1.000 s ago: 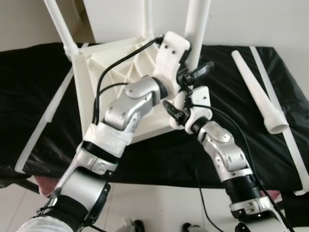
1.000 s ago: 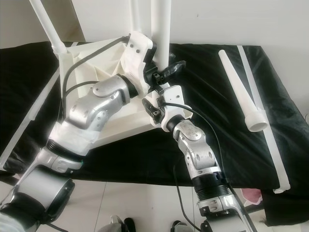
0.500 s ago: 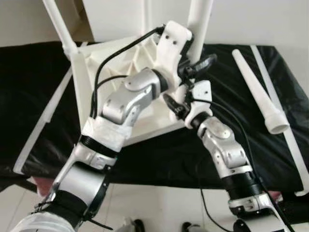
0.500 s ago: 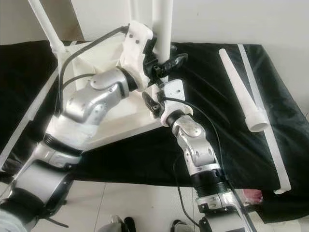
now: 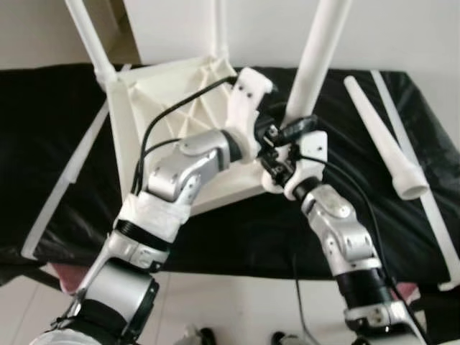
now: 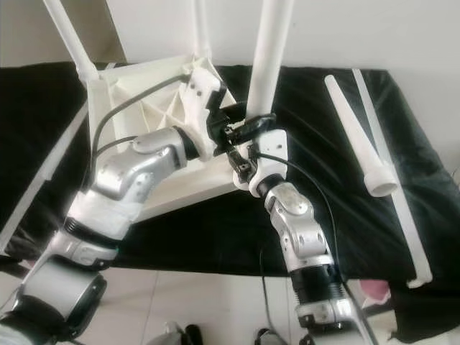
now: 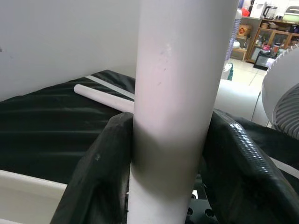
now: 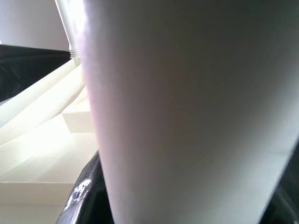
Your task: Building children table
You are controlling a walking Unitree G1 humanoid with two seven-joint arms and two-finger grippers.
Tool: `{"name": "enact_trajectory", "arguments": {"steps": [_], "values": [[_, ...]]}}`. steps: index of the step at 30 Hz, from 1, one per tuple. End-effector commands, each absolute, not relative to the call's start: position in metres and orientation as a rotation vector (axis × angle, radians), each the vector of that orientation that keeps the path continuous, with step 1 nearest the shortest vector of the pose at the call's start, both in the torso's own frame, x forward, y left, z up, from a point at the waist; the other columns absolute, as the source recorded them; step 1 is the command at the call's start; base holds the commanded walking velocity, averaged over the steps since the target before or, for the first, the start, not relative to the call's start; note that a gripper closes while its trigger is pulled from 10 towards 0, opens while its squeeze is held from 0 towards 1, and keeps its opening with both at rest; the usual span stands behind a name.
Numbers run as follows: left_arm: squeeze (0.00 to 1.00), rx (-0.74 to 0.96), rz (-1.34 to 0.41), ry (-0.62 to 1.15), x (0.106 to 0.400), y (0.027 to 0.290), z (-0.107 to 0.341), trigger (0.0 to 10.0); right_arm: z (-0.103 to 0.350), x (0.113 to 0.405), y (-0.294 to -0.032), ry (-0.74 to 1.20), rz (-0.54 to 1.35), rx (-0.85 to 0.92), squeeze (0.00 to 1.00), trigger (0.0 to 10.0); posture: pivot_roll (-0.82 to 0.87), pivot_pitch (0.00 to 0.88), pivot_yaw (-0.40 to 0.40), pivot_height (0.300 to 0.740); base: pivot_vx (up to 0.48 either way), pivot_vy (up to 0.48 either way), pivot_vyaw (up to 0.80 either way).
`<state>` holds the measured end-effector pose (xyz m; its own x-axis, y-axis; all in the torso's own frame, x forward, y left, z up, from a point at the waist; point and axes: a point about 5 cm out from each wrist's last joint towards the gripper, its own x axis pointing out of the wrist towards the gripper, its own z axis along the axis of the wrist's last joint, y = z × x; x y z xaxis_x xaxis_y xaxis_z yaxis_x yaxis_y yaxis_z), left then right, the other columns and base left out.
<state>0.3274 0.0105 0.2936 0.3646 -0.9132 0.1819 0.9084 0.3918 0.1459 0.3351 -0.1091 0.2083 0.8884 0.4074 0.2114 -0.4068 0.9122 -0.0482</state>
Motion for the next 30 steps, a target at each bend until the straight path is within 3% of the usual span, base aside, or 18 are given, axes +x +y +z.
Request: {"name": "enact_trajectory", "arguments": {"steps": [1,15,17,18,22,27,29,30], "values": [[1.0,0.045,-1.243,-0.249,0.323,0.005,0.296,10.0,0.205,0.338,-0.114,-0.187,0.386,0.016,0.0,10.0,-0.13,0.167,0.057,0.74,0.0,0.0,0.0],[1.0,0.12,-1.316,-0.419,0.302,0.014,0.326,10.0,0.211,0.34,-0.123,-0.187,0.316,0.066,0.0,10.0,-0.12,0.171,0.056,0.74,0.0,0.0,0.0],[0.96,0.153,-1.375,-0.469,0.291,0.015,0.332,10.0,0.214,0.342,-0.125,-0.185,0.296,0.087,0.0,10.0,-0.12,0.172,0.056,0.74,0.0,0.0,0.0],[0.0,0.168,-1.401,-0.491,0.286,0.016,0.333,10.0,0.216,0.343,-0.128,-0.188,0.279,0.097,0.0,10.0,-0.12,0.172,0.054,0.74,0.0,0.0,0.0],[0.0,0.182,-1.386,-0.516,0.285,0.017,0.335,10.0,0.221,0.345,-0.133,-0.198,0.242,0.106,0.0,10.0,-0.12,0.173,0.054,0.74,0.0,0.0,0.0],[0.0,0.139,-1.141,-0.471,0.314,0.023,0.329,10.0,0.226,0.347,-0.144,-0.22,0.171,0.109,0.0,10.0,-0.12,0.173,0.053,0.74,0.0,0.0,0.0],[0.0,0.139,-1.141,-0.471,0.314,0.023,0.329,10.0,0.226,0.347,-0.144,-0.22,0.171,0.109,0.0,10.0,-0.12,0.173,0.053,0.74,0.0,0.0,0.0],[1.0,0.108,-1.126,-0.449,0.317,0.025,0.328,10.0,0.227,0.347,-0.145,-0.221,0.166,0.11,0.0,10.0,-0.12,0.172,0.053,0.74,0.0,0.0,0.0]]}}
